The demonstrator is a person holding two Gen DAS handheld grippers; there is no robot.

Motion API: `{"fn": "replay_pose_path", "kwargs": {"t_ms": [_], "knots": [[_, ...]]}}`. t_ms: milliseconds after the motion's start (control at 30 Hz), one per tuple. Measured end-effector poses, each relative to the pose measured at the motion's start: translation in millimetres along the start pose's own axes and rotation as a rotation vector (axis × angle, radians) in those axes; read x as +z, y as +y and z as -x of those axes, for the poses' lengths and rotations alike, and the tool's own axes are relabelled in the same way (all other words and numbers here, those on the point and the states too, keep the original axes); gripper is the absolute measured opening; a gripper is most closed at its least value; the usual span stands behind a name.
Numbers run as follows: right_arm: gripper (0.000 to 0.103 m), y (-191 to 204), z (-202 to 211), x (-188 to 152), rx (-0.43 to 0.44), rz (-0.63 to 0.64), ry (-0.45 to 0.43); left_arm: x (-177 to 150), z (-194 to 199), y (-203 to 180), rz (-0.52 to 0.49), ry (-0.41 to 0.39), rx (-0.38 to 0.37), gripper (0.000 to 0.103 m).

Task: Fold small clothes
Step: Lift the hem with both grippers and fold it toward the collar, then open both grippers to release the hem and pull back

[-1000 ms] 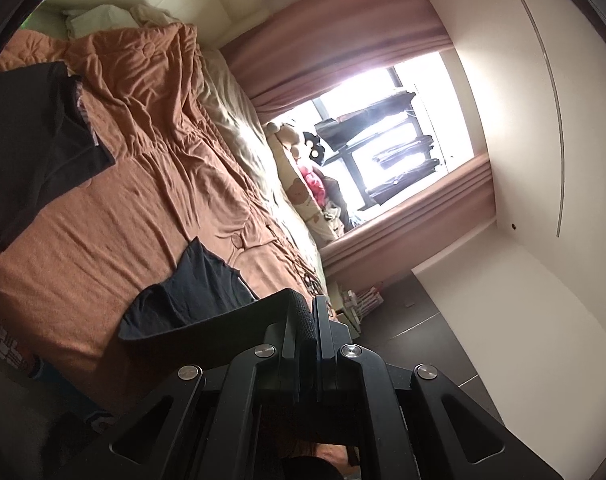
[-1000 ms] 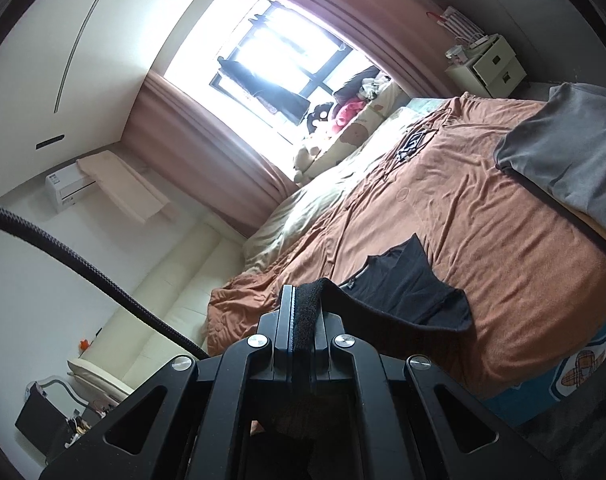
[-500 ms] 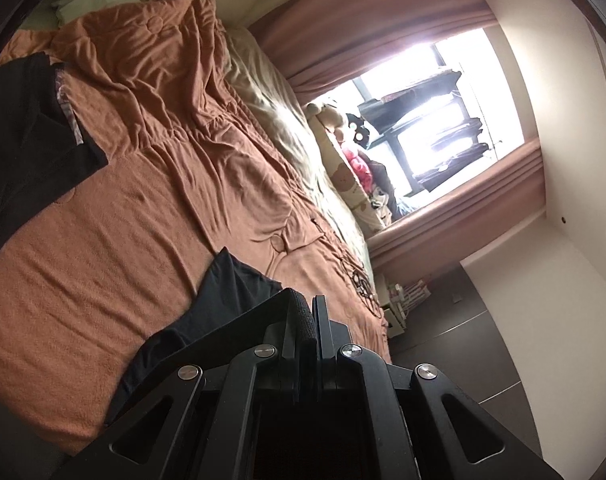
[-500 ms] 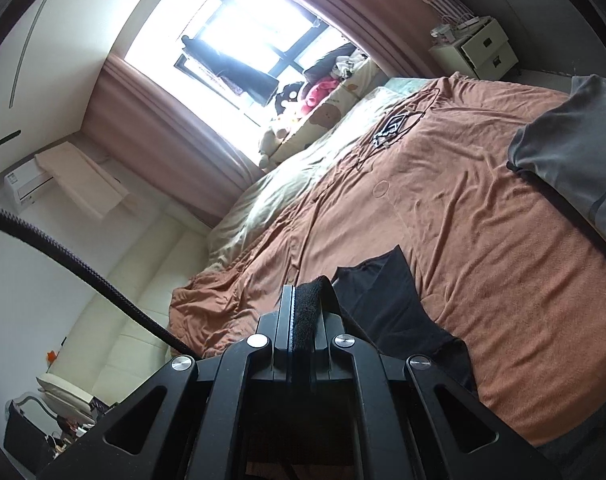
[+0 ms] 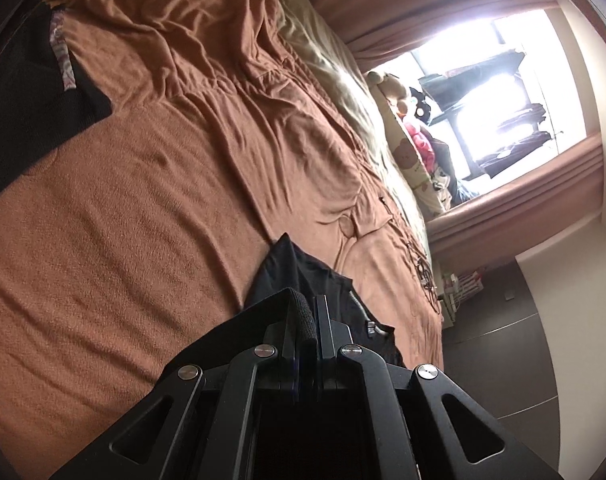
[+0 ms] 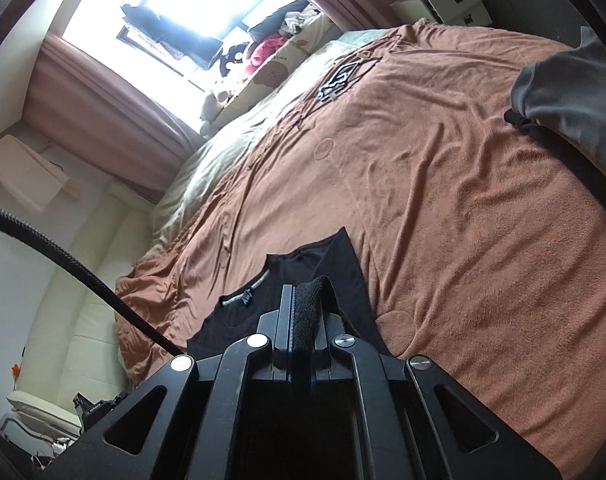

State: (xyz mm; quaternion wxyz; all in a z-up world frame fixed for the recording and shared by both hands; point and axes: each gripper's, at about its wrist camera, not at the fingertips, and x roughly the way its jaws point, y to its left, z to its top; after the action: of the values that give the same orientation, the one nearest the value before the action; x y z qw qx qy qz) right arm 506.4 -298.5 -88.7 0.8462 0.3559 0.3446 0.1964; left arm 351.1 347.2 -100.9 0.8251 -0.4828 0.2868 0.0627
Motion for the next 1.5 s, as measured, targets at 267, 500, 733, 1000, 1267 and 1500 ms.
{"fn": "replay_pose_path", "kwargs": {"t_ms": [267, 500, 733, 1000, 1267, 1500], "knots": [[0.002, -7, -50, 7, -0.078, -0.005, 0.057, 6, -49, 17, -0.013, 0.050, 0.106, 0.005], [0.005, 4, -70, 3, -0.209, 0.033, 0.121, 4, -69, 26, -0.053, 0.081, 0.246, 0.008], [0.078, 23, -21, 2, -0.278, 0.121, 0.026, 5, -36, 31, -0.074, 0.051, 0.291, 0.062], [0.078, 33, 20, -22, -0.322, 0.226, 0.081, -15, -13, 17, -0.279, 0.120, 0.337, 0.071], [0.078, 50, 27, -44, -0.394, 0.395, 0.180, -41, -11, -3, -0.540, 0.196, 0.409, 0.071], [0.078, 53, -4, -54, -0.473, 0.471, 0.260, -62, -52, 0, -0.687, 0.338, 0.492, 0.071]]}}
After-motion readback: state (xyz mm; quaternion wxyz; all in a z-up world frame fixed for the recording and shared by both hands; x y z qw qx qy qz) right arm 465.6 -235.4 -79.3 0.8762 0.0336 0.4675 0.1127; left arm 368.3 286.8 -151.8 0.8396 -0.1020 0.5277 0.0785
